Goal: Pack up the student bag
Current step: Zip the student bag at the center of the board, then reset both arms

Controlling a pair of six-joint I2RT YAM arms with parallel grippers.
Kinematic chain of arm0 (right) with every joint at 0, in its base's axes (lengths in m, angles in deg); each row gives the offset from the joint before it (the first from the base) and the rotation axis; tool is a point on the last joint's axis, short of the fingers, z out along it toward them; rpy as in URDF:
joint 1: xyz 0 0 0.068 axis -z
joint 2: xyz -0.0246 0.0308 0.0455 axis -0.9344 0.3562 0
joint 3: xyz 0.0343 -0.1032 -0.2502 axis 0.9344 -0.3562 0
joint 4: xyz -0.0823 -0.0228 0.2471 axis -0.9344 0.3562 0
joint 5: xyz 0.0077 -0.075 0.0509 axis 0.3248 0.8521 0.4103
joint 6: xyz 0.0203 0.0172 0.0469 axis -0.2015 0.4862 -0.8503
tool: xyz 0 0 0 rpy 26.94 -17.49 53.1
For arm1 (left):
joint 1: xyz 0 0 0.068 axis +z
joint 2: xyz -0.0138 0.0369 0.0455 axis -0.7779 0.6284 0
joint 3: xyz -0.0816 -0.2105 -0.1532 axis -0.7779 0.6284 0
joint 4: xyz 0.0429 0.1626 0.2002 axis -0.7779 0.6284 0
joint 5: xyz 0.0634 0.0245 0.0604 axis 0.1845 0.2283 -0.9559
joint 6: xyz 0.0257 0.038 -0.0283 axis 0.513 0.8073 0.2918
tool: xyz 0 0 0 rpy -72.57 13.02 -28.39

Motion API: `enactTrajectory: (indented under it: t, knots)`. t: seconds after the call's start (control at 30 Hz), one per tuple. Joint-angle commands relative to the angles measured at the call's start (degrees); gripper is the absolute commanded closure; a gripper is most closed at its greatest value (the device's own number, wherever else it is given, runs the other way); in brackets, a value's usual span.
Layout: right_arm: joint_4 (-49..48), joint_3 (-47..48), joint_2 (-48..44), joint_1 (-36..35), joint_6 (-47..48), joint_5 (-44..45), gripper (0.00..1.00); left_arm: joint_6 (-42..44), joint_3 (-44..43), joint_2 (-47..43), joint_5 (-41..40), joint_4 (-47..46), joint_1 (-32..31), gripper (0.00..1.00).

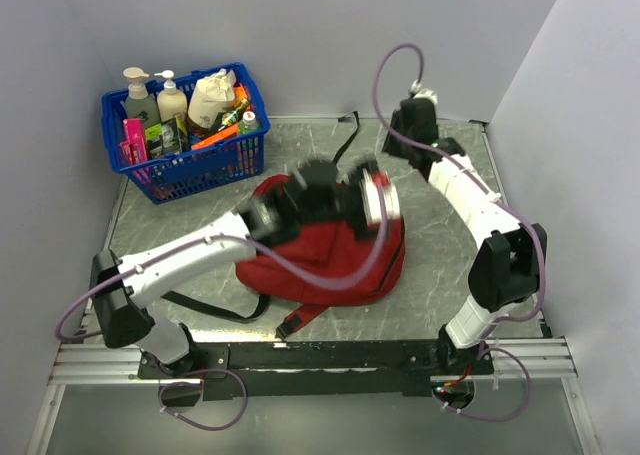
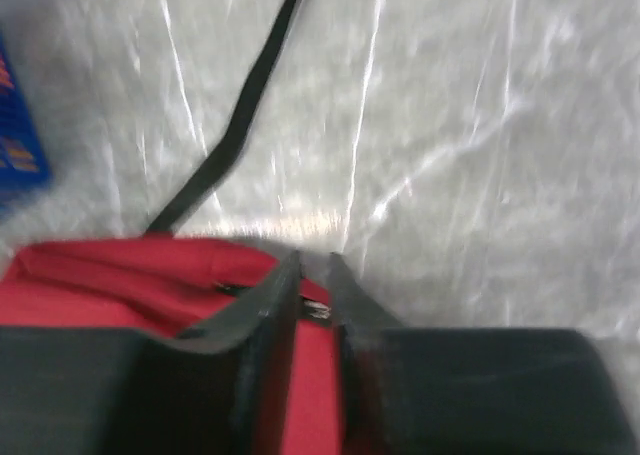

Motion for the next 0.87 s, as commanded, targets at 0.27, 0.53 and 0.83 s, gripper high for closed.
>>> enactTrajectory:
  t: [0.27, 0.53, 0.83]
  knots:
    - [-0.9, -4.5, -13.0, 3.4, -2.2, -15.4, 0.0, -7.8, -25.4, -3.2, -3.4, 37.0, 22.9, 0.04]
    - [-5.5, -24.6, -28.6, 0.7, -0.8, -19.6, 0.0, -17.4, -15.7, -12.1, -7.5, 41.4, 37.1, 0.04]
    - [-3.6, -28.6, -36.3, -1.3, 2.2, -15.7, 0.0, -24.8, 18.6, -30.4, 1.1, 24.3, 50.5, 0.04]
